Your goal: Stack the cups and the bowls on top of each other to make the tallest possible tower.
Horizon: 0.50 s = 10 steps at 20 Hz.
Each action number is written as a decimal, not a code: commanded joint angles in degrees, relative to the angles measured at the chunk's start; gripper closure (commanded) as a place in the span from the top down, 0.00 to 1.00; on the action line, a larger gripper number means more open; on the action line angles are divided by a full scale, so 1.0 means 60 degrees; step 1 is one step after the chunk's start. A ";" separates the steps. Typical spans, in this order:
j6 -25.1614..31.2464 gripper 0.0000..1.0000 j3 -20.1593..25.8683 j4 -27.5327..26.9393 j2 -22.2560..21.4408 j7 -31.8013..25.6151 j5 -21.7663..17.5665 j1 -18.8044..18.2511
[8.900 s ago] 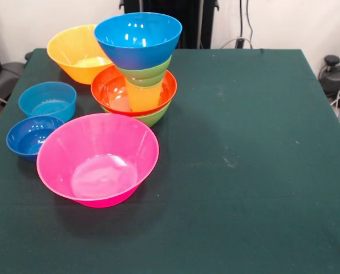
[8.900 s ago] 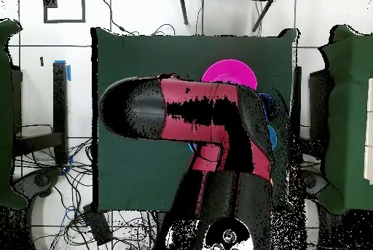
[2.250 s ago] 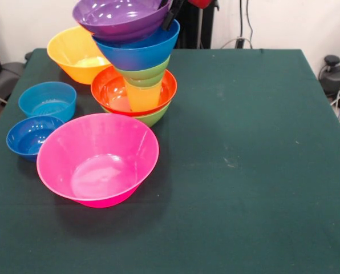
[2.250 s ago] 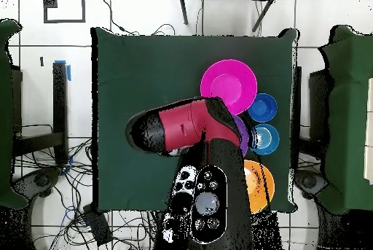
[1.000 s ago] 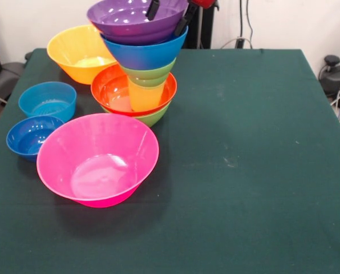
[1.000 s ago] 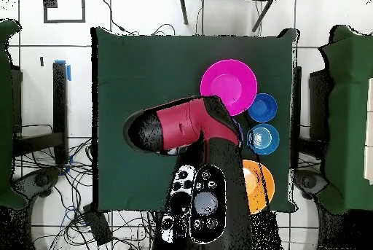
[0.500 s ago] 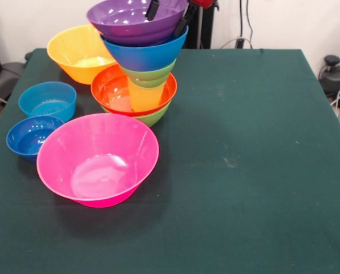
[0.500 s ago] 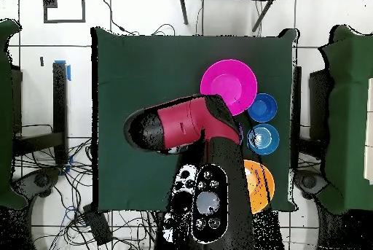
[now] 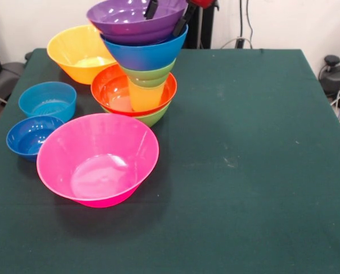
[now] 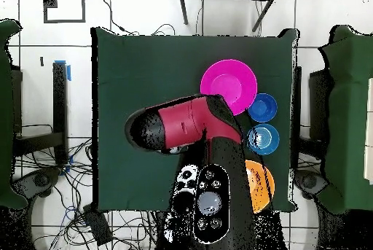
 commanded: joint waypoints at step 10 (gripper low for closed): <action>0.0436 1.00 0.1269 0.0009 -0.0337 -0.2556 -0.0217 -0.0415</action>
